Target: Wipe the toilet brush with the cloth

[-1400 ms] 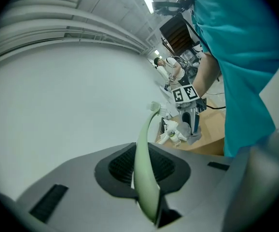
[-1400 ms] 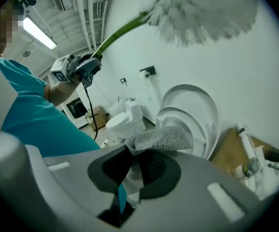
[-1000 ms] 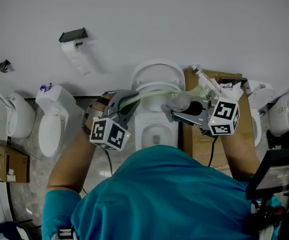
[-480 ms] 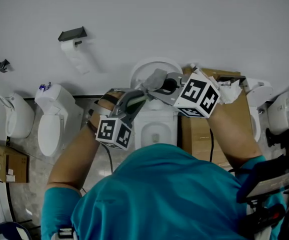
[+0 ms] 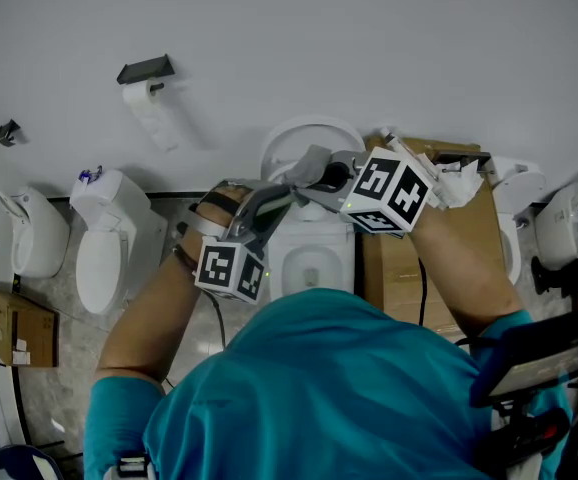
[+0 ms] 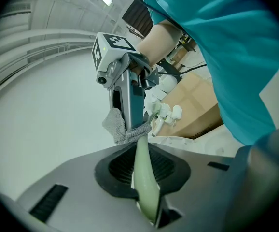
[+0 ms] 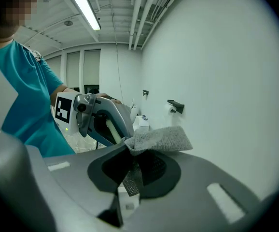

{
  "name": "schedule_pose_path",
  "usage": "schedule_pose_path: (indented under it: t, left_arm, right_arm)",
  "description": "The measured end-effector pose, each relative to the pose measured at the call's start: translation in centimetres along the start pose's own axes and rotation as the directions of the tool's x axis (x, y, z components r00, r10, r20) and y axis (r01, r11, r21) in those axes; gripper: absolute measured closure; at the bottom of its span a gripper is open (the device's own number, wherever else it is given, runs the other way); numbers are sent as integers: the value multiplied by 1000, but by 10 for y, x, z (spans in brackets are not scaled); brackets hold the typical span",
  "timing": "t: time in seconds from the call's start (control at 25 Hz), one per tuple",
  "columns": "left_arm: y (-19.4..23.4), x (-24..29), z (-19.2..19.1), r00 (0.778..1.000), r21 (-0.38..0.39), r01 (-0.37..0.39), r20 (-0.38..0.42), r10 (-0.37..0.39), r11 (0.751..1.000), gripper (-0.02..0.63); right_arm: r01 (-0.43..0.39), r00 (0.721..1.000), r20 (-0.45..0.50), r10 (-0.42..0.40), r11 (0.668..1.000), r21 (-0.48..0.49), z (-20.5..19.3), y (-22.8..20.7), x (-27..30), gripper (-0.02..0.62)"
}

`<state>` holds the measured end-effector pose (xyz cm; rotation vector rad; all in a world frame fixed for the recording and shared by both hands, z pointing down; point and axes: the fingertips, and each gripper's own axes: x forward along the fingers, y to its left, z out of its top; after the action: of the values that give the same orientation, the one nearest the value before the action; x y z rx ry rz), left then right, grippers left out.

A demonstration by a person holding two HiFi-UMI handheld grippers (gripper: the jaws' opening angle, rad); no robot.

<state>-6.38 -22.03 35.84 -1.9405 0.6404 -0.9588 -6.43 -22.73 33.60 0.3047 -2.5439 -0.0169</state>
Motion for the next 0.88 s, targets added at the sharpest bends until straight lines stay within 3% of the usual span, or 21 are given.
schedule_pose_path:
  t: [0.88]
  left_arm:
    - [6,-2,-5,1000,-11,-7,-9,7,1000,546]
  right_arm:
    - [41,998,-43,-40,999,31,-19,-16,-11,560]
